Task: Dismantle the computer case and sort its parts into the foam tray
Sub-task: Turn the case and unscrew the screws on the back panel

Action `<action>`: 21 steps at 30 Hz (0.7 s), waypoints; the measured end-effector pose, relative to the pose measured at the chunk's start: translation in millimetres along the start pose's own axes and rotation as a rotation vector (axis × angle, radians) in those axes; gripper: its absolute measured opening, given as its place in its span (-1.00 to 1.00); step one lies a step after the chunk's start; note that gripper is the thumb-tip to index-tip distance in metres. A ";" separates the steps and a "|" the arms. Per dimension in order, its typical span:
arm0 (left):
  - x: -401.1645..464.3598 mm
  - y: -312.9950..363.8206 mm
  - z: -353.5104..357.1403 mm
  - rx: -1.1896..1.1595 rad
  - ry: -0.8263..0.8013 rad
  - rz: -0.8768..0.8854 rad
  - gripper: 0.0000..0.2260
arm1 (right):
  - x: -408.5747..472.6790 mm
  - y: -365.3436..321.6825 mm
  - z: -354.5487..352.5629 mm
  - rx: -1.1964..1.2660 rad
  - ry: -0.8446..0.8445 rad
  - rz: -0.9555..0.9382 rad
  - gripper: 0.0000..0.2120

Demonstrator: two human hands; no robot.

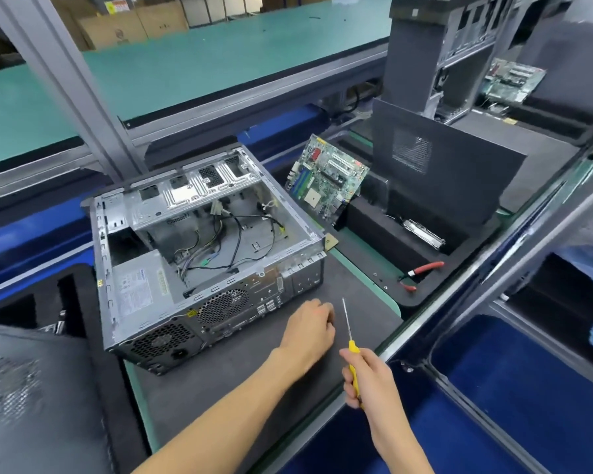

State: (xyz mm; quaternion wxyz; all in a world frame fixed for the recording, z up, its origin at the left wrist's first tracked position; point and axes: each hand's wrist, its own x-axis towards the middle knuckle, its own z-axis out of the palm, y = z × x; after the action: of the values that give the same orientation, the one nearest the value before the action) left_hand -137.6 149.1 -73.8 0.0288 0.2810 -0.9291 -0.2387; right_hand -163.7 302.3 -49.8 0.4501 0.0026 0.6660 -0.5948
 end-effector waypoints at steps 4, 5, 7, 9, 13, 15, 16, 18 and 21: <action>-10.1 0.6 -11.8 -0.034 -0.017 -0.010 -0.85 | -2.1 -8.6 8.3 0.009 -0.021 -0.040 -0.82; -15.0 -0.8 -16.5 -0.049 0.000 -0.014 -0.84 | -3.0 -10.9 12.7 0.008 -0.035 -0.048 -0.82; -27.7 -7.6 -29.0 -0.078 0.077 -0.020 -0.85 | -3.9 -14.3 24.4 0.001 -0.069 -0.056 -0.83; -45.5 -16.9 -44.5 -0.115 0.198 -0.012 -0.86 | -3.9 -14.5 39.6 0.003 -0.099 -0.063 -0.83; -90.8 -33.0 -78.0 -0.199 0.522 0.003 -0.84 | -8.3 -7.5 77.7 0.046 -0.197 -0.021 -0.71; -110.5 -44.7 -93.0 -0.135 0.710 0.038 -0.87 | -14.7 -0.1 96.4 0.032 -0.265 -0.011 -0.69; -118.9 -52.8 -99.8 -0.069 0.798 0.044 -0.89 | -19.1 4.4 104.7 0.012 -0.298 -0.014 -0.69; -133.8 -72.1 -112.6 0.056 0.921 -0.007 -0.84 | -27.8 13.7 117.7 -0.033 -0.360 -0.004 -0.72; -151.7 -99.6 -124.4 0.166 0.883 -0.160 -0.61 | -37.9 25.7 129.9 -0.133 -0.415 0.052 -0.77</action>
State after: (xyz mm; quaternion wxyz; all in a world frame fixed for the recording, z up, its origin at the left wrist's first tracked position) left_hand 63.9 104.7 2.6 0.3812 0.4280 -0.8192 -0.0223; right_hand -49.8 226.8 -32.6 0.5920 -0.1321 0.5965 -0.5256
